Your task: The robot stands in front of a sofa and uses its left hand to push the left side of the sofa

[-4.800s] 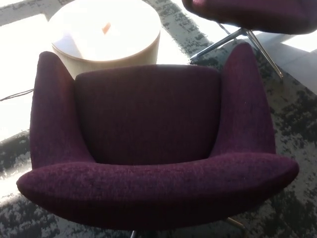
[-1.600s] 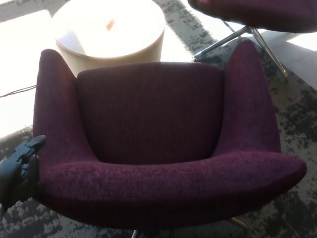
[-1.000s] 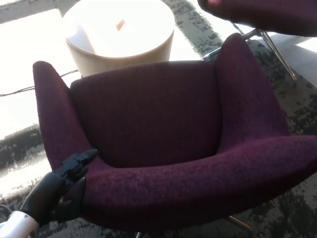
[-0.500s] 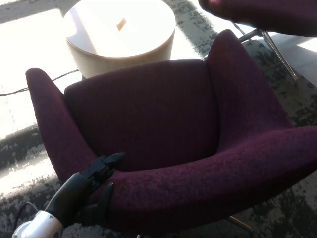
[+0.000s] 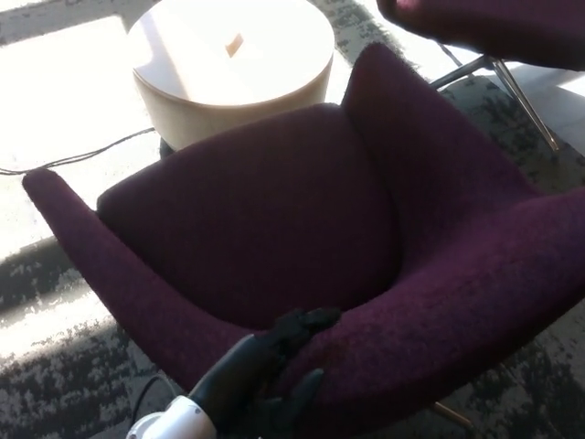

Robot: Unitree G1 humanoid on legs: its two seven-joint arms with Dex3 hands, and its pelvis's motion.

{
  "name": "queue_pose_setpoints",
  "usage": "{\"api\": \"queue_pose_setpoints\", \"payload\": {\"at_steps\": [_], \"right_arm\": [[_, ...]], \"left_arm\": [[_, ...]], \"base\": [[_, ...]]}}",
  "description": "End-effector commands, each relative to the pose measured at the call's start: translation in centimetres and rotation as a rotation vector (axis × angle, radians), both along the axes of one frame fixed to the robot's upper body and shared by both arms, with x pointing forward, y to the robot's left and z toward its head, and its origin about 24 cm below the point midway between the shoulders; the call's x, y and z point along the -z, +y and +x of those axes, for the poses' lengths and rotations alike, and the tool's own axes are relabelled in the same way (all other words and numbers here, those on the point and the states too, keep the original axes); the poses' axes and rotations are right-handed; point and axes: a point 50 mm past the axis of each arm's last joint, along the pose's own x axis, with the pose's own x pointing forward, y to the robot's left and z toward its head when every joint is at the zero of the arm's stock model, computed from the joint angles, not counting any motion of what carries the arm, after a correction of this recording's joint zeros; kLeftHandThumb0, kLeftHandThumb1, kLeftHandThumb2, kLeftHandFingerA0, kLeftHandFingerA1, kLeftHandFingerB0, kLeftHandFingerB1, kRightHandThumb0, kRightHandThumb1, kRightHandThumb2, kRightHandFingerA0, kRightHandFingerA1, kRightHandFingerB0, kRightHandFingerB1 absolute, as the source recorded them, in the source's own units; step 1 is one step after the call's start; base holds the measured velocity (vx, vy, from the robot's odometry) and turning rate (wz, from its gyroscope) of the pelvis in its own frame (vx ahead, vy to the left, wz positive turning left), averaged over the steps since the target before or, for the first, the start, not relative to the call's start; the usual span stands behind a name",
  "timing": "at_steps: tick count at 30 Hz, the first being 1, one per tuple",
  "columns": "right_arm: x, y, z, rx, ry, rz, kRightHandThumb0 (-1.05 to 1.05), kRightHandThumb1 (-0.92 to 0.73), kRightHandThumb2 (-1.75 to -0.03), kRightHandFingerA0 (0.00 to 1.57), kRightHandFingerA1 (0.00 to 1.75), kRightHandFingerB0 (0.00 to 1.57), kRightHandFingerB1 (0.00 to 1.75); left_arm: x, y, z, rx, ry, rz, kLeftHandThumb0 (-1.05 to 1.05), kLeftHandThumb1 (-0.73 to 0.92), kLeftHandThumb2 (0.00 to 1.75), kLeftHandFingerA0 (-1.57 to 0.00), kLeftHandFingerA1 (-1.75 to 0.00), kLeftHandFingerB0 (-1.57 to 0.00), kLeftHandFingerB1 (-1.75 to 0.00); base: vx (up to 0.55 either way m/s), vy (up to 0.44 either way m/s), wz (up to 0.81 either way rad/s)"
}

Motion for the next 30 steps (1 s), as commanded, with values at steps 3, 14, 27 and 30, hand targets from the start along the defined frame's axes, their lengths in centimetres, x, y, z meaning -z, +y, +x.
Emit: {"api": "queue_pose_setpoints", "payload": {"at_steps": [3,14,27,30], "right_arm": [[0.0,-0.7,0.1,0.005,-0.005,-0.033,-0.55,-0.78,-0.63,0.53,0.58,0.50,0.43],[-0.1,-0.8,0.5,0.037,0.005,0.010,-0.51,-0.75,-0.62,0.52,0.54,0.52,0.44],[-0.3,-0.7,0.7,0.005,-0.017,-0.004,-0.53,-0.78,-0.63,0.52,0.56,0.50,0.44],[-0.4,-0.7,0.9,0.005,-0.021,0.010,-0.52,-0.77,-0.62,0.53,0.61,0.52,0.43]], "left_arm": [[0.4,-3.9,-0.6,0.132,0.015,0.038,-0.91,0.79,1.19,0.00,-0.35,-0.13,-0.30],[0.3,-7.2,-0.1,0.194,0.029,0.073,-0.91,0.92,0.77,-0.03,-0.29,-0.09,-0.28],[-1.7,-11.8,2.2,0.270,0.035,0.079,-0.94,0.77,1.17,0.00,-0.34,-0.15,-0.25],[-2.5,-13.0,2.6,0.280,0.036,0.116,-0.94,0.92,0.70,-0.10,-0.30,-0.10,-0.25]], "base": [[0.00,0.000,0.00],[0.00,0.000,0.00],[0.00,0.000,0.00],[0.00,0.000,0.00]]}}
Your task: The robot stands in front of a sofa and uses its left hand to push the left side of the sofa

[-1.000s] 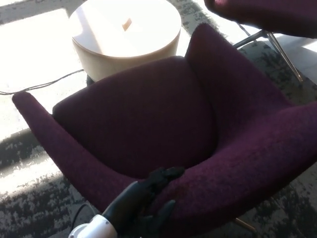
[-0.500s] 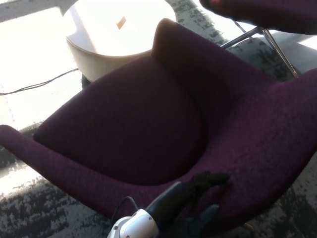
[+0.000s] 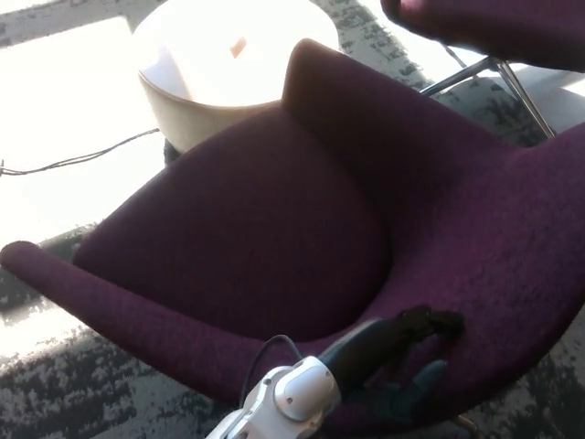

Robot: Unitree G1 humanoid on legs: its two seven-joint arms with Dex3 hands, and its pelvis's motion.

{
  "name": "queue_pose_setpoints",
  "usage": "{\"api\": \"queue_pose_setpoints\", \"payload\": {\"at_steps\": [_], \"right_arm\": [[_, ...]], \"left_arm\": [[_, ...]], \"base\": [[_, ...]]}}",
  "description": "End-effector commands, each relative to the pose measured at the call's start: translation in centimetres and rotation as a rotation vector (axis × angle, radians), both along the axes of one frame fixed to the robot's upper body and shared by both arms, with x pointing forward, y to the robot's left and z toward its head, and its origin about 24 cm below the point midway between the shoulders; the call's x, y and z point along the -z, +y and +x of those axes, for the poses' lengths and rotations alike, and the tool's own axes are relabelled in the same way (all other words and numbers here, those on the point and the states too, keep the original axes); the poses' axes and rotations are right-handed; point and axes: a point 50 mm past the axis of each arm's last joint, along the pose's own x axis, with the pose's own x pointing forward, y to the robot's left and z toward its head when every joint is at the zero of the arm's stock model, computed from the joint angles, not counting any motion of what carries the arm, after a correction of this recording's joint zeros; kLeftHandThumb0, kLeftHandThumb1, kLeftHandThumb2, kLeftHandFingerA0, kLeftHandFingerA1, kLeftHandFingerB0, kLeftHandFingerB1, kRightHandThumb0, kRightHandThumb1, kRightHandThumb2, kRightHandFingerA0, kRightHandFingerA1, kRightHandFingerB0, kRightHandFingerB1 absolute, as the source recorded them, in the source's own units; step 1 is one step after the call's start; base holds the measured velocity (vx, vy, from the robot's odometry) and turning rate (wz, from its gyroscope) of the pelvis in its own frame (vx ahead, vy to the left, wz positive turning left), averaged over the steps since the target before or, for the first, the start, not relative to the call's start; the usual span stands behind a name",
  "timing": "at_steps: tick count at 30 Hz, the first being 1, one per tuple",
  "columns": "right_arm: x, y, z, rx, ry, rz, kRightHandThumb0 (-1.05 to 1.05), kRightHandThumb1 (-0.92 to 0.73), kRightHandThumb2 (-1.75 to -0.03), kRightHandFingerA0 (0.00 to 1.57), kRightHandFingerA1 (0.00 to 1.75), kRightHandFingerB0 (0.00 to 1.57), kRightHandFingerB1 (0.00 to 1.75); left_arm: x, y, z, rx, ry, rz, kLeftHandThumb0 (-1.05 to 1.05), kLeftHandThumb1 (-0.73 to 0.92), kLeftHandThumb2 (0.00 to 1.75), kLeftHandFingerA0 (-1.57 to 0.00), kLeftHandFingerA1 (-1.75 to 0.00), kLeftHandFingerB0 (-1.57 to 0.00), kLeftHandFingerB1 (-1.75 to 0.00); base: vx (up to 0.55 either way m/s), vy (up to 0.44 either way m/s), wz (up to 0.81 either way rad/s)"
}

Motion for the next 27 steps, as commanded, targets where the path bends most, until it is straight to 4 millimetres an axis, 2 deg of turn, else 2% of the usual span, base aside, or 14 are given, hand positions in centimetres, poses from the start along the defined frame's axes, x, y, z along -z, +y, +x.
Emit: {"api": "queue_pose_setpoints", "payload": {"at_steps": [1,2,5,6,7,8,10,11,13,14,15,17,18,27], "right_arm": [[-0.2,-0.6,0.2,0.009,-0.017,0.006,-0.52,-0.77,-0.62,0.53,0.61,0.52,0.43],[-0.3,-0.6,0.3,-0.007,-0.030,-0.011,-0.52,-0.78,-0.63,0.53,0.65,0.52,0.43],[-0.5,-0.6,0.5,-0.016,-0.042,-0.013,-0.51,-0.77,-0.63,0.53,0.66,0.52,0.44],[-0.5,-0.6,0.5,-0.013,-0.045,-0.012,-0.50,-0.76,-0.63,0.53,0.65,0.52,0.45],[-0.5,-0.6,0.5,-0.008,-0.048,-0.011,-0.50,-0.76,-0.63,0.53,0.65,0.52,0.45],[-0.5,-0.7,0.5,-0.012,-0.047,-0.016,-0.50,-0.76,-0.63,0.52,0.66,0.52,0.44],[-0.5,-0.6,0.4,-0.014,-0.049,-0.013,-0.49,-0.76,-0.63,0.53,0.67,0.53,0.45],[-0.5,-0.6,0.5,-0.010,-0.047,-0.011,-0.52,-0.77,-0.62,0.53,0.64,0.54,0.45],[-0.4,-0.6,0.5,-0.007,-0.042,-0.011,-0.52,-0.77,-0.63,0.53,0.63,0.54,0.45],[-0.4,-0.6,0.6,0.013,-0.026,0.014,-0.51,-0.75,-0.62,0.52,0.61,0.55,0.44],[-0.4,-0.6,0.6,0.013,-0.026,0.014,-0.50,-0.74,-0.62,0.53,0.61,0.55,0.44],[-0.4,-0.5,0.5,0.010,-0.030,0.017,-0.49,-0.74,-0.62,0.52,0.66,0.55,0.44],[-0.4,-0.5,0.6,0.003,-0.035,0.008,-0.53,-0.76,-0.63,0.53,0.66,0.55,0.45],[-0.5,-0.5,0.6,-0.022,-0.047,-0.013,-0.50,-0.76,-0.62,0.53,0.63,0.55,0.45]], "left_arm": [[-1.5,-3.5,-0.1,0.088,0.016,0.013,-0.94,0.92,0.70,-0.10,-0.30,-0.10,-0.25],[-1.5,-3.6,-0.1,0.090,0.018,0.011,-1.00,0.80,0.79,-0.09,-0.31,-0.12,-0.24],[-1.6,-3.8,-0.2,0.102,0.022,-0.001,-1.02,0.81,0.80,-0.08,-0.32,-0.12,-0.24],[-1.6,-3.8,-0.2,0.104,0.022,-0.005,-0.93,0.92,0.71,-0.10,-0.32,-0.10,-0.26],[-1.5,-3.7,-0.3,0.106,0.022,-0.009,-0.93,0.92,0.71,-0.10,-0.32,-0.10,-0.26],[-1.4,-3.7,-0.4,0.105,0.024,-0.007,-0.89,0.71,1.13,-0.04,-0.39,-0.04,-0.27],[-1.0,-3.4,-0.6,0.105,0.026,0.001,-0.90,0.73,1.14,-0.03,-0.36,-0.08,-0.26],[-0.8,-3.0,-0.5,0.105,0.022,0.017,-0.94,0.92,0.72,-0.06,-0.30,-0.07,-0.26],[-0.6,-2.7,-0.5,0.103,0.017,0.029,-0.93,0.92,0.72,-0.04,-0.29,-0.07,-0.26],[-0.5,-2.4,-0.4,0.099,0.013,0.029,-0.86,0.72,1.15,-0.01,-0.34,-0.04,-0.26],[-0.5,-2.4,-0.4,0.098,0.014,0.032,-0.92,0.92,0.73,-0.04,-0.29,-0.08,-0.26],[-0.5,-2.3,-0.4,0.099,0.013,0.038,-0.95,0.91,0.74,-0.03,-0.28,-0.08,-0.26],[-0.5,-2.3,-0.4,0.100,0.016,0.031,-0.88,0.72,1.14,-0.02,-0.31,-0.04,-0.25],[-0.2,-2.1,-0.9,0.106,0.003,0.019,-0.89,0.74,1.15,-0.05,-0.35,-0.06,-0.26]], "base": [[0.00,0.000,0.00],[0.00,0.000,0.00],[0.00,0.000,0.00],[0.00,0.000,0.00],[0.00,0.000,0.00],[0.00,0.000,0.00],[0.00,0.000,0.00],[0.00,0.000,0.00],[0.00,0.000,0.00],[0.00,0.000,0.00],[0.00,0.000,0.00],[0.00,0.000,0.00],[0.00,0.000,0.00],[0.00,0.000,0.00]]}}
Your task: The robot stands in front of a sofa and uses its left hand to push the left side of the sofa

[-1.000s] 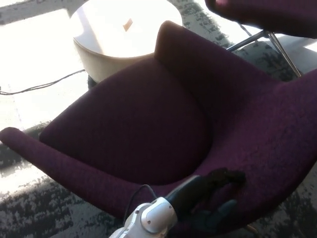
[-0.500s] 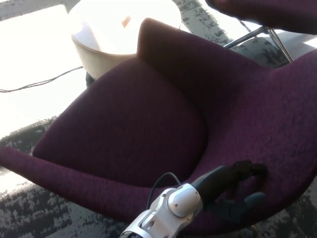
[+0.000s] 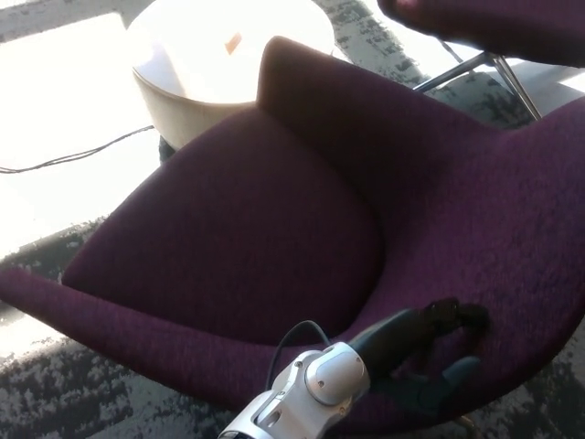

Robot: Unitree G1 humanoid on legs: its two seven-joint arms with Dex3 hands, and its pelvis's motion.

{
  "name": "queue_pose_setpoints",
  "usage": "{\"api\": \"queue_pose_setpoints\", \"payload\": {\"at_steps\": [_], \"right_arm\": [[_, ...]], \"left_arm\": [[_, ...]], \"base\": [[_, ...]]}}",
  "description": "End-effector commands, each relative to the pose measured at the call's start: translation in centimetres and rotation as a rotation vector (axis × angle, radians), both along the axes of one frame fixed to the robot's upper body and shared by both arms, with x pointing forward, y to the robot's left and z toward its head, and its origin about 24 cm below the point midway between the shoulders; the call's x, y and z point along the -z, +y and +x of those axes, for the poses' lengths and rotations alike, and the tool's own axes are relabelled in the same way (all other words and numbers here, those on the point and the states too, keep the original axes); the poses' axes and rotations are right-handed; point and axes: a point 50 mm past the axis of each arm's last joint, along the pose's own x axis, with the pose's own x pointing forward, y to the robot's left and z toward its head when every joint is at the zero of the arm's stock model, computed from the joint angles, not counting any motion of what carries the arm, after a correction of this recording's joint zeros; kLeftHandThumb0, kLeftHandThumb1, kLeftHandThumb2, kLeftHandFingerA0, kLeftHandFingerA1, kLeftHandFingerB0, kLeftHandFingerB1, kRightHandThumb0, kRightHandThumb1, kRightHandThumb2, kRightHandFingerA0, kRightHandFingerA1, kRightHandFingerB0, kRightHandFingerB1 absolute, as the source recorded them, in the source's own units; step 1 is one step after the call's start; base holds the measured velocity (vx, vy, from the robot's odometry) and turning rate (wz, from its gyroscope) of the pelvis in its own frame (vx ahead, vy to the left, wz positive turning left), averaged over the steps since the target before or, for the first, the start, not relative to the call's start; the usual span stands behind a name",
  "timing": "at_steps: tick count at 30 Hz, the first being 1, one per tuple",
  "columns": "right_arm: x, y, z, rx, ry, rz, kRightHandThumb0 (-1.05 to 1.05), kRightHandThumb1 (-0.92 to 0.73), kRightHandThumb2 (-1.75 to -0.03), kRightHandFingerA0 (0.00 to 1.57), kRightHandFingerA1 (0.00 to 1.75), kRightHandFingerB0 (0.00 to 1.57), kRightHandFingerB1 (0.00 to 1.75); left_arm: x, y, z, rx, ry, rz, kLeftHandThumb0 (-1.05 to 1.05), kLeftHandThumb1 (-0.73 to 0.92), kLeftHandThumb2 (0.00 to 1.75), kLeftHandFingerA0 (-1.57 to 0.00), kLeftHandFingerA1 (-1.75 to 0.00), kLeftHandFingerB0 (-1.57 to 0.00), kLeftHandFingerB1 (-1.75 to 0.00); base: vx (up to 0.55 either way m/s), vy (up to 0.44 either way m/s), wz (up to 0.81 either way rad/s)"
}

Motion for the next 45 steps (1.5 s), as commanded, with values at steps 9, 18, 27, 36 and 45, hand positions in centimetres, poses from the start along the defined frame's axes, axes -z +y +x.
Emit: {"api": "queue_pose_setpoints", "payload": {"at_steps": [9,18,27,36,45], "right_arm": [[0.2,-0.6,-0.1,0.040,0.030,0.003,-0.51,-0.74,-0.62,0.52,0.57,0.53,0.44],[0.2,-0.5,0.0,0.042,0.033,0.004,-0.53,-0.74,-0.62,0.52,0.58,0.55,0.44],[0.1,-0.5,0.2,0.018,0.012,-0.027,-0.54,-0.76,-0.63,0.54,0.62,0.54,0.45],[0.2,-0.6,0.0,0.027,0.034,-0.016,-0.56,-0.75,-0.62,0.53,0.60,0.56,0.45],[0.2,-0.6,0.1,0.023,0.030,-0.015,-0.54,-0.75,-0.62,0.54,0.61,0.55,0.44]], "left_arm": [[1.7,2.3,-1.5,0.043,0.005,0.040,-0.90,0.74,1.16,-0.04,-0.31,-0.09,-0.26],[2.0,6.6,-1.5,-0.039,0.055,0.001,-0.86,0.73,1.13,-0.03,-0.31,-0.09,-0.26],[1.7,10.7,-0.9,-0.122,0.045,-0.008,-0.92,0.92,0.70,-0.09,-0.30,-0.14,-0.26],[1.5,14.2,-0.8,-0.177,0.013,0.029,-0.89,0.92,0.73,-0.04,-0.29,-0.11,-0.25],[1.5,18.5,0.3,-0.281,-0.022,0.092,-0.85,0.76,1.17,-0.03,-0.37,-0.04,-0.25]], "base": [[0.00,0.000,0.00],[0.00,0.000,0.00],[0.00,0.000,0.00],[0.00,0.000,0.00],[0.00,0.000,0.00]]}}
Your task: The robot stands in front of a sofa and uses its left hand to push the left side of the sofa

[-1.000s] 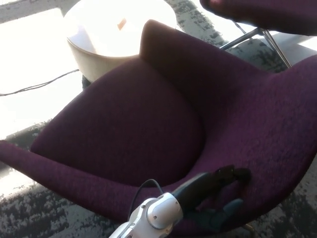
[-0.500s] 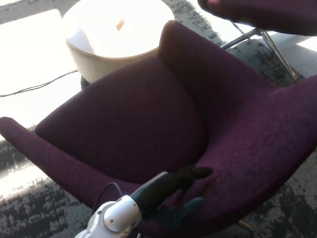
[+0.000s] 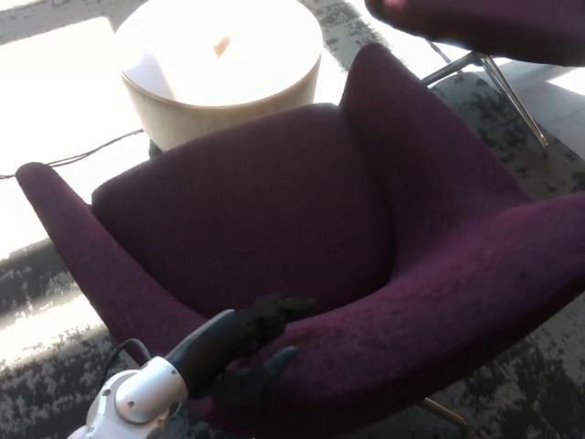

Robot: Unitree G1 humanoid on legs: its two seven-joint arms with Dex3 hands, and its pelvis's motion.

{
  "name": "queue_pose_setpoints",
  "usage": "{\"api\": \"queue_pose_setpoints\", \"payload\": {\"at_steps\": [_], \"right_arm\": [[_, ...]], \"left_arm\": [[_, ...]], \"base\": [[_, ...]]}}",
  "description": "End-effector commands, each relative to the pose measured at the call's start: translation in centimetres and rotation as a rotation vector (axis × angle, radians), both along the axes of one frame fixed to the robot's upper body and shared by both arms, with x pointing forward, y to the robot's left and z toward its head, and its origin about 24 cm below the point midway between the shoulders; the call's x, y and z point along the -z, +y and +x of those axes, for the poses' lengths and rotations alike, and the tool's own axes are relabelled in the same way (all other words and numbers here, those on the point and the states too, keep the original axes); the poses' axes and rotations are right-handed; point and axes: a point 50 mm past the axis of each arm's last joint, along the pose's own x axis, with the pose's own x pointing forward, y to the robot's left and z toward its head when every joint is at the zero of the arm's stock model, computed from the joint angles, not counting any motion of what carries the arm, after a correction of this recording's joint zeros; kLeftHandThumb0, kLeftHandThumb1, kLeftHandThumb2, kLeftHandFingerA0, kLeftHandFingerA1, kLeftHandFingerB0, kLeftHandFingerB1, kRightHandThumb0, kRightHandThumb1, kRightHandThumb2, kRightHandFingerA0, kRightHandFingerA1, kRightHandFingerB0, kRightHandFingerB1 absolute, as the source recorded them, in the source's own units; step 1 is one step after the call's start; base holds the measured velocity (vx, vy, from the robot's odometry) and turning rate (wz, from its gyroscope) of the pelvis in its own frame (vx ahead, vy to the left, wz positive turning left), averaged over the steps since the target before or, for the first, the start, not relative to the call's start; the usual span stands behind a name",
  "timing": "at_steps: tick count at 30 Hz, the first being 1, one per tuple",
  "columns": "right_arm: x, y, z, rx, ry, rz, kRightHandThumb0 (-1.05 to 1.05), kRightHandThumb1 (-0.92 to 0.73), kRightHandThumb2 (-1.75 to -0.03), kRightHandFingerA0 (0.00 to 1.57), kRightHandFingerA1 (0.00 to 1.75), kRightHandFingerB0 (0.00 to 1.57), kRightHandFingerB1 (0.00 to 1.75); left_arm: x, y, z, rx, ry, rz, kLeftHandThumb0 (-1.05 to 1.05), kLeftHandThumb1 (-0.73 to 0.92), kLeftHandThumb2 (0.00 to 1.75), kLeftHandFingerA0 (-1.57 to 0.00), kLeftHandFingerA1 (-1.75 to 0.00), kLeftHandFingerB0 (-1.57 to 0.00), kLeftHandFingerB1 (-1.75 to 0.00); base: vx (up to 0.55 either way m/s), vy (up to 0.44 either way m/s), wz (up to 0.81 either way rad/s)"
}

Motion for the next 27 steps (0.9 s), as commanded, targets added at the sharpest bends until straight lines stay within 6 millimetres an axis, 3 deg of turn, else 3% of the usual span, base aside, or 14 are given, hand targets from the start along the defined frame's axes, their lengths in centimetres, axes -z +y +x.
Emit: {"api": "queue_pose_setpoints", "payload": {"at_steps": [1,2,7,8,10,11,17,26,27], "right_arm": [[0.0,-0.6,0.0,0.013,0.005,-0.011,-0.54,-0.75,-0.62,0.54,0.62,0.56,0.45],[0.0,-0.6,0.0,0.010,0.000,-0.015,-0.53,-0.75,-0.62,0.54,0.62,0.56,0.45],[0.0,-0.6,0.0,0.004,-0.002,-0.024,-0.53,-0.75,-0.62,0.55,0.61,0.56,0.45],[0.0,-0.5,0.0,0.005,-0.003,-0.024,-0.53,-0.74,-0.62,0.56,0.64,0.58,0.46],[0.0,-0.5,0.0,0.004,0.002,-0.028,-0.53,-0.74,-0.62,0.55,0.63,0.58,0.46],[0.0,-0.5,0.0,0.001,0.006,-0.026,-0.54,-0.75,-0.62,0.55,0.60,0.57,0.46],[0.1,-0.6,-0.1,0.013,0.017,-0.019,-0.56,-0.75,-0.62,0.55,0.58,0.58,0.45],[0.0,-0.6,0.0,-0.009,0.001,-0.035,-0.54,-0.75,-0.62,0.55,0.61,0.57,0.46],[0.0,-0.5,0.1,-0.016,0.001,-0.047,-0.54,-0.76,-0.62,0.56,0.62,0.57,0.45]], "left_arm": [[0.2,2.4,0.2,-0.045,-0.004,0.026,-0.97,0.85,0.85,-0.08,-0.35,-0.10,-0.23],[0.1,2.9,0.4,-0.063,-0.003,0.021,-0.82,0.73,1.17,0.00,-0.41,-0.07,-0.28],[0.1,5.1,0.7,-0.131,0.014,0.024,-0.93,0.78,1.20,0.00,-0.41,-0.14,-0.23],[0.0,5.5,0.8,-0.146,0.014,0.032,-0.98,0.92,0.75,-0.11,-0.35,-0.09,-0.24],[0.0,6.7,0.8,-0.179,0.011,0.037,-0.97,0.92,0.74,-0.11,-0.35,-0.10,-0.25],[-0.1,7.4,0.7,-0.199,0.011,0.039,-0.89,0.76,1.16,-0.07,-0.46,-0.07,-0.26],[-0.4,10.0,0.5,-0.259,0.019,0.042,-0.78,0.75,1.18,-0.01,-0.40,0.00,-0.26],[-0.8,13.8,-0.1,-0.381,0.026,0.054,-0.80,0.74,1.19,-0.02,-0.42,-0.02,-0.26],[-0.8,14.6,-0.4,-0.399,0.026,0.063,-0.87,0.84,1.22,-0.07,-0.36,-0.07,-0.19]], "base": [[0.00,0.000,0.00],[0.00,0.000,0.00],[0.00,0.000,0.00],[0.00,0.000,0.00],[0.00,0.000,0.00],[0.00,0.000,0.00],[0.00,0.000,0.00],[0.00,0.000,0.00],[0.00,0.000,0.00]]}}
